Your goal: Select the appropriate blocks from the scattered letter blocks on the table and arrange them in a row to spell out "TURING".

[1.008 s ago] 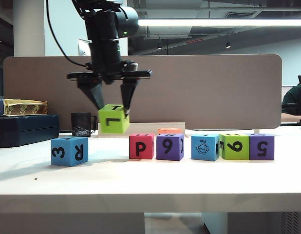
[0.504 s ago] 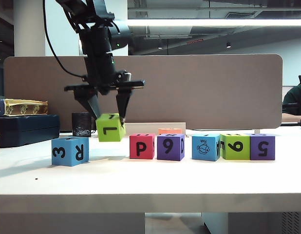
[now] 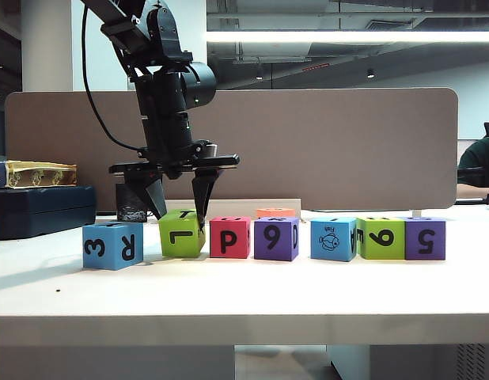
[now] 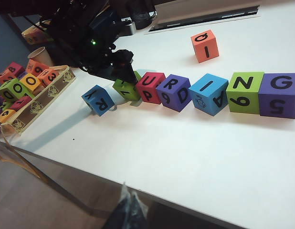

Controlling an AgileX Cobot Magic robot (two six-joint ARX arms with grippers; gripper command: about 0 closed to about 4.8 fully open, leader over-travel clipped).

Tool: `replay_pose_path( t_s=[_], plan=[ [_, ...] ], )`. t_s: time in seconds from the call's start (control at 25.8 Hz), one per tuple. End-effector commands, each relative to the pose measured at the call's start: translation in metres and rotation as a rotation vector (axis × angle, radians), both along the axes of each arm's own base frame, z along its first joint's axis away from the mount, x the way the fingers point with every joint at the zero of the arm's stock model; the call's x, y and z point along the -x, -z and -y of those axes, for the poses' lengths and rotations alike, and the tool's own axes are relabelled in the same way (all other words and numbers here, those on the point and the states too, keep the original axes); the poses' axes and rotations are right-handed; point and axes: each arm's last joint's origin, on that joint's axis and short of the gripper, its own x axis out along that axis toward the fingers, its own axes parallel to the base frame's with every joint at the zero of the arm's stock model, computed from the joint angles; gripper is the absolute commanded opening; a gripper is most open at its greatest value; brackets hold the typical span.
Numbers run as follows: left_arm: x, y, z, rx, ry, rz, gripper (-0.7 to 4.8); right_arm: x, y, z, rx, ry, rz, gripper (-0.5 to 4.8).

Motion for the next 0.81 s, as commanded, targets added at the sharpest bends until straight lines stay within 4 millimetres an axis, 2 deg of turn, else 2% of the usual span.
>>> replay_pose_path(
  t_s=[0.04, 0.43, 0.47, 0.54, 0.58, 0.81],
  plan=[
    [-0.0007, -0.0040, 0.0013, 0.020, 0.006, 0.019, 2.68, 0.0003, -0.0025, -0.0001, 0.001, -0.003, 0.015, -0.01],
    [-0.0012, -0.0042, 0.0022, 0.043, 0.014, 0.018, 2.83, 0.0003, -0.0025, -0.0001, 0.001, -0.003, 0.015, -0.01],
    [-0.0014, -0.0043, 0.0023, 0.044, 0.014, 0.020, 2.90, 0.0003, -0.0025, -0.0001, 0.001, -0.003, 0.015, -0.01],
    [-0.0022, -0.0047, 0.0027, 0.048, 0.014, 0.029, 3.58, 0.0003, -0.0025, -0.0001, 0.001, -0.003, 0.015, -0.01],
    [-0.0023, -0.0051, 0.0028, 0.049, 0.014, 0.030, 3.75, 0.0003, -0.0025, -0.0001, 0.001, -0.003, 0.015, -0.01],
    [-0.0019, -0.0098, 0.0026, 0.049, 0.015, 0.032, 3.75, 0.0003, -0.0025, -0.0001, 0.001, -0.003, 0.016, -0.01]
  ],
)
